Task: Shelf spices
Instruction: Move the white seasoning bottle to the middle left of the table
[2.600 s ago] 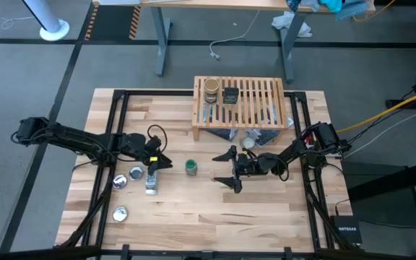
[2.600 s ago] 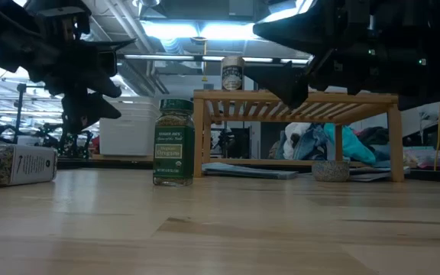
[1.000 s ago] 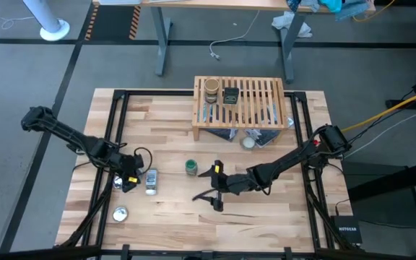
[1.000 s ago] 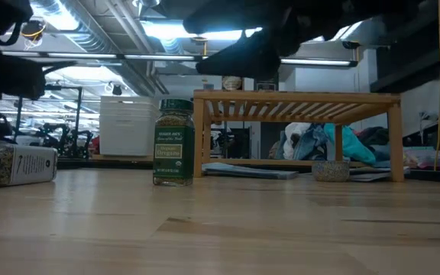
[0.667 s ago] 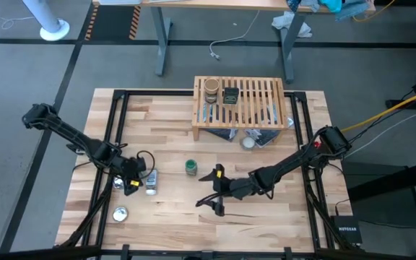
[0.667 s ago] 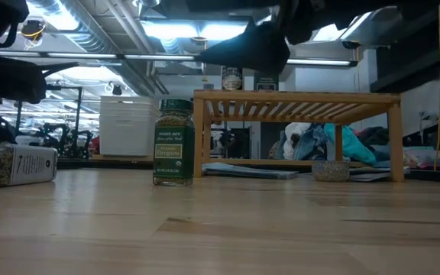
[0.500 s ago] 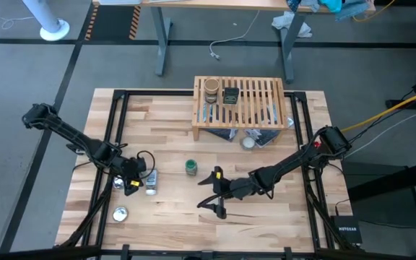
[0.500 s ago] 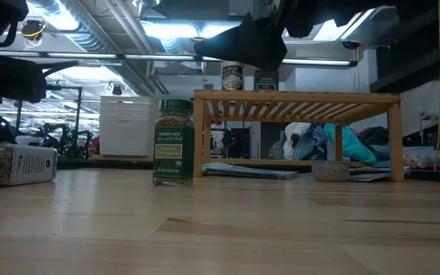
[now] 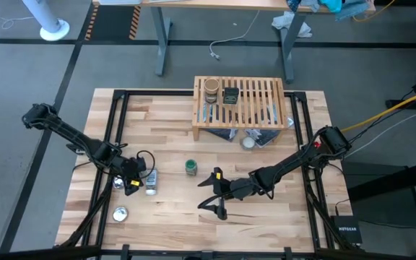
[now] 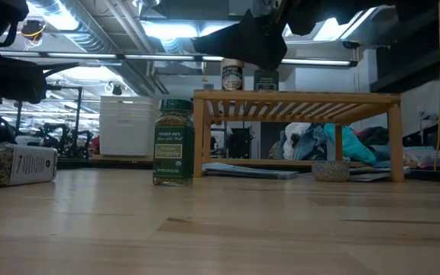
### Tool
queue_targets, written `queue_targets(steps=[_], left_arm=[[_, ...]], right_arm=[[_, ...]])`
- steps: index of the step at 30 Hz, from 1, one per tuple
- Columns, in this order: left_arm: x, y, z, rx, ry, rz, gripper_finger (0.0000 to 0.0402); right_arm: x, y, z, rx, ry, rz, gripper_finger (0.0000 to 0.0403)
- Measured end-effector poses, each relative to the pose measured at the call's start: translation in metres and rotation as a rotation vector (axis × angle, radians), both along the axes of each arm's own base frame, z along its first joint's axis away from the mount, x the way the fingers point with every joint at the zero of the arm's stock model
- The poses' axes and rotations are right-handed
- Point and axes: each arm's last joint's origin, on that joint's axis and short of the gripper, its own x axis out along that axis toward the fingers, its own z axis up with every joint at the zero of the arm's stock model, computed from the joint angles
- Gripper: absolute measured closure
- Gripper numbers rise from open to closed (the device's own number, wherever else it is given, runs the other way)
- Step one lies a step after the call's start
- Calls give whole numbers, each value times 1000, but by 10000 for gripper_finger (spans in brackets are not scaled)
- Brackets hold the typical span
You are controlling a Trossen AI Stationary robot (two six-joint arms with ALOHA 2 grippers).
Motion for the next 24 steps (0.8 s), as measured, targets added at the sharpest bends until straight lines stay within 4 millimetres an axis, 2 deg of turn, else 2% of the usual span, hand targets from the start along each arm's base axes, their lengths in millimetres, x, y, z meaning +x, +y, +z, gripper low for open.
queue_targets(steps=[14,18,21,24], left_arm=[[0,0,0,1,-1,-2,400],[0,0,0,0,0,0,400],[0,0,0,0,0,0,400],[1,0,0,-3,-6,0,400]], right_arm=[[-2,6,0,62,29,211,13],[-3,8,0,135,55,266,13],[-3,9,0,172,63,261,13],[-2,7,0,195,61,183,13]])
